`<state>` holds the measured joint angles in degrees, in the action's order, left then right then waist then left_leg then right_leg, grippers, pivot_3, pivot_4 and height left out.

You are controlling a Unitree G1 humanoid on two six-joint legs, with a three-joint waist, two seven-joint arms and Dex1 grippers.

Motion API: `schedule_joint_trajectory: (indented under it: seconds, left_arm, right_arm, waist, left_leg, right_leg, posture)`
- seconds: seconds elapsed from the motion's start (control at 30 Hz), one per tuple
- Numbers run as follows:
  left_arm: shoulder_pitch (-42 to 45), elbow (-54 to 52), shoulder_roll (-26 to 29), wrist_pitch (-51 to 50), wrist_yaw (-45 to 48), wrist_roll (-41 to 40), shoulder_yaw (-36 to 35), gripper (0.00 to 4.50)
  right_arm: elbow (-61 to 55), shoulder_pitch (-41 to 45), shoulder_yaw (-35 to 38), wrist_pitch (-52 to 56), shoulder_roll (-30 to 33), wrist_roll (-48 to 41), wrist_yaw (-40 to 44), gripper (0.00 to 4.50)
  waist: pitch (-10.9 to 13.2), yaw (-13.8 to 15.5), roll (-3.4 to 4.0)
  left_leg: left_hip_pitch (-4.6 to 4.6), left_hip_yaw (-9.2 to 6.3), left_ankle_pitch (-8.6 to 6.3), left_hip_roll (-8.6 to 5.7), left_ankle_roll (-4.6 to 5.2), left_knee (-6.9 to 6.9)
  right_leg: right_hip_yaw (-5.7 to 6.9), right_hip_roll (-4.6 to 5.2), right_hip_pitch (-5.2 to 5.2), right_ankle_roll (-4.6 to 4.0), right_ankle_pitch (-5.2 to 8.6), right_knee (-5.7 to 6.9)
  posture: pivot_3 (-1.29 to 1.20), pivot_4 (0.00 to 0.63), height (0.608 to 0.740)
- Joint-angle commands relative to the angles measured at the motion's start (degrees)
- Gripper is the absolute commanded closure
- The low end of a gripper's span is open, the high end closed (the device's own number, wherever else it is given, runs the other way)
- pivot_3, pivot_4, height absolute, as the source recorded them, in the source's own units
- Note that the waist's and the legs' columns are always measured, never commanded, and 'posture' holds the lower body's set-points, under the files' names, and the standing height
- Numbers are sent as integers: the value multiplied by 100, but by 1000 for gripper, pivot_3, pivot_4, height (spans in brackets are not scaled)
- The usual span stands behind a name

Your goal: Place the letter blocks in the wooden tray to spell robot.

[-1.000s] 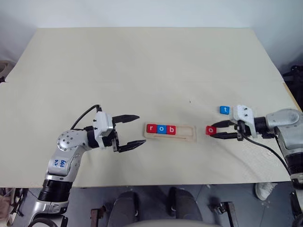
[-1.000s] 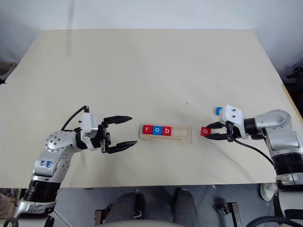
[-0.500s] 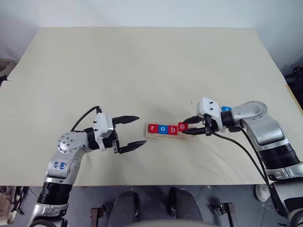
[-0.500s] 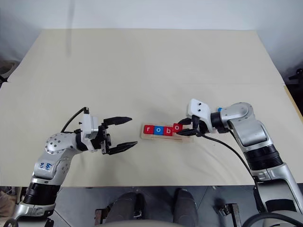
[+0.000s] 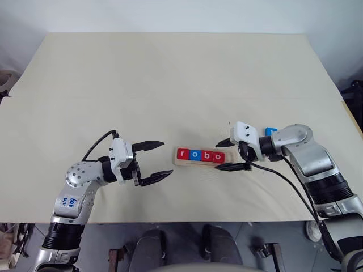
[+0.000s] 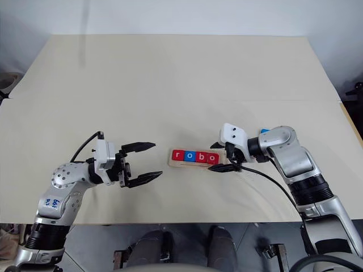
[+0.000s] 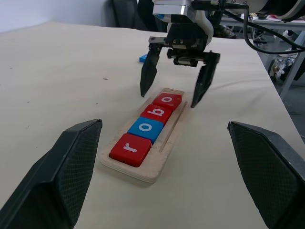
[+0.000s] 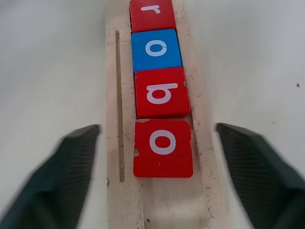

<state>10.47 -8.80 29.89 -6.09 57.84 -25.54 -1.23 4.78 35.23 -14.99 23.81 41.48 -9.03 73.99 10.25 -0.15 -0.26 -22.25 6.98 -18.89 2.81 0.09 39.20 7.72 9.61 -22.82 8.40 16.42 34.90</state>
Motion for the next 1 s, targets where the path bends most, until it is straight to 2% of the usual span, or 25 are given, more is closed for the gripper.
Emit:
schedule_joint_trajectory:
  seconds: [0.03,0.17,0.27,0.43,0.63,1.0]
  left_arm:
    - [-24,-168,10,134,7,-54,-83,0]
    - [-32,-121,8,179,20,-55,-75,0]
    - [-40,-64,3,225,41,-52,-67,0]
    - [-31,34,-24,280,95,-41,-34,0]
    - [37,114,-24,296,156,-45,-28,0]
    - [16,157,-15,378,139,-19,-71,0]
  right_arm:
    - [-242,-55,272,-4,225,-144,68,22]
    - [-363,-197,495,48,382,-273,23,22]
    - [-506,-399,747,236,485,-460,-41,651]
    - [-1019,-830,857,381,499,-693,-71,2408]
    - [-974,-927,593,329,344,-527,-280,4479]
    - [-500,-626,383,124,-9,-341,-469,4479]
  waist:
    - [0,3,0]
    - [0,-2,0]
    - [0,1,0]
    - [0,6,0]
    - [0,2,0]
    - [0,8,0]
  left_leg:
    - [0,0,0,0,0,0]
    - [0,0,0,0,0,0]
    - [0,0,0,0,0,0]
    - [0,-1,0,0,0,0]
    - [2,-1,0,0,0,0]
    - [3,0,0,0,0,0]
  right_leg:
    - [0,0,0,0,0,-1]
    - [0,0,0,0,0,0]
    - [0,0,0,0,0,-1]
    - [0,0,0,0,0,-1]
    - [-1,0,0,0,0,2]
    - [-1,0,0,0,0,3]
  posture:
    - [0,150,740]
    - [0,150,740]
    - [0,150,740]
    - [0,150,740]
    - [0,150,740]
    - [0,150,740]
